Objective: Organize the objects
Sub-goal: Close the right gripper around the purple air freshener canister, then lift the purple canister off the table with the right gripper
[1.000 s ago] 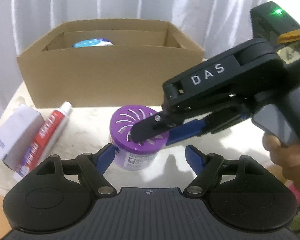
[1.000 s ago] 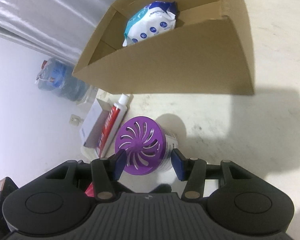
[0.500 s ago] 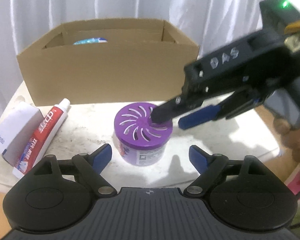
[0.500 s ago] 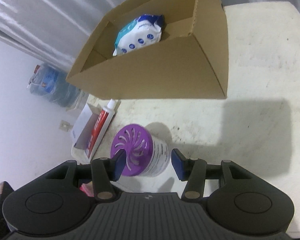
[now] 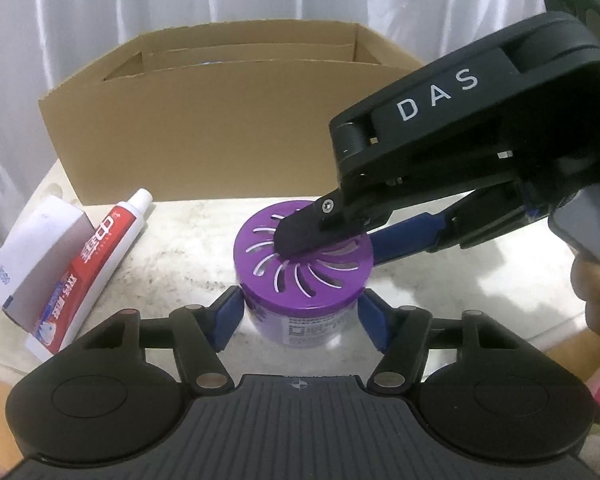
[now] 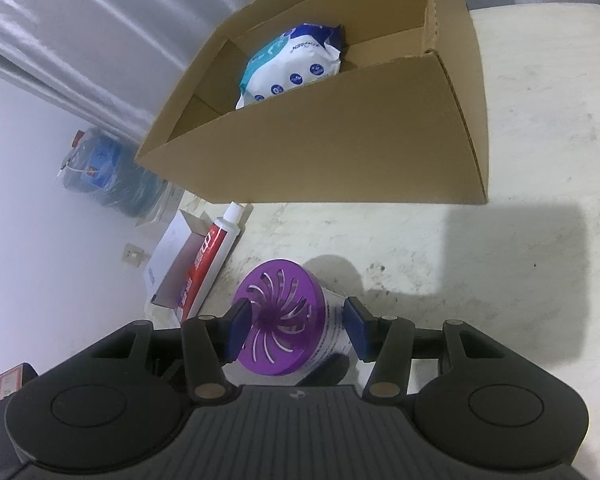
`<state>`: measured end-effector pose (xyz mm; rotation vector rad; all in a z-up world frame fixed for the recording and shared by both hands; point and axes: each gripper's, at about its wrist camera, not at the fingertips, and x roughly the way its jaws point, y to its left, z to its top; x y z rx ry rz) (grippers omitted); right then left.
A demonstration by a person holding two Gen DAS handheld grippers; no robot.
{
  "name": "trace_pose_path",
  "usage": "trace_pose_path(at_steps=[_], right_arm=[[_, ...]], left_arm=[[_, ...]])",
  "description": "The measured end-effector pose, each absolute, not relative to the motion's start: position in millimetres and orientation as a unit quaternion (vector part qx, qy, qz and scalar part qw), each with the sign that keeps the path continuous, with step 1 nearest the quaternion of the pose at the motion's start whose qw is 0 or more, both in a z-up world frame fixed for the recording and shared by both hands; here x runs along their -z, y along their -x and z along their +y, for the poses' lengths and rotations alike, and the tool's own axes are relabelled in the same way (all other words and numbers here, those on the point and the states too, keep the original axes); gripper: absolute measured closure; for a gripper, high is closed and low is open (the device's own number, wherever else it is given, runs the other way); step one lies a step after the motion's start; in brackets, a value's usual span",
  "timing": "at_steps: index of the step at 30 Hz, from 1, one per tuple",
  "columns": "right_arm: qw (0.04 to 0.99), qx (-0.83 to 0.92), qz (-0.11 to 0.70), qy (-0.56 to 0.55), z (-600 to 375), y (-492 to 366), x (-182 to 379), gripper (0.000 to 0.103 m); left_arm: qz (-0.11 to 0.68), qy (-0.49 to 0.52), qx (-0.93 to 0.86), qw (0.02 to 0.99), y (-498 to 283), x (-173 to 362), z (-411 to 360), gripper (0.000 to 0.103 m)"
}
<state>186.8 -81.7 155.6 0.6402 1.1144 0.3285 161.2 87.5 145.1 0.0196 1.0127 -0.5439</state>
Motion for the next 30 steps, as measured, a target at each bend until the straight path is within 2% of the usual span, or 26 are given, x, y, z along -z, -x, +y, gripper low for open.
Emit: trace_pose_path(at_steps=[14, 30], right_arm=[[0.783, -0.162, 0.525, -0.29, -81.8, -162.2, -160.4, 0.048], [0.782, -0.162, 0.525, -0.293, -83.0, -160.0, -158.6, 0.048]], left_arm=[[0.479, -0.011, 0.243, 0.844, -150.9, -150.1, 86.0, 0.04], [0.495, -0.016, 0.242, 0.835, -152.1, -135.5, 89.2, 0.035]])
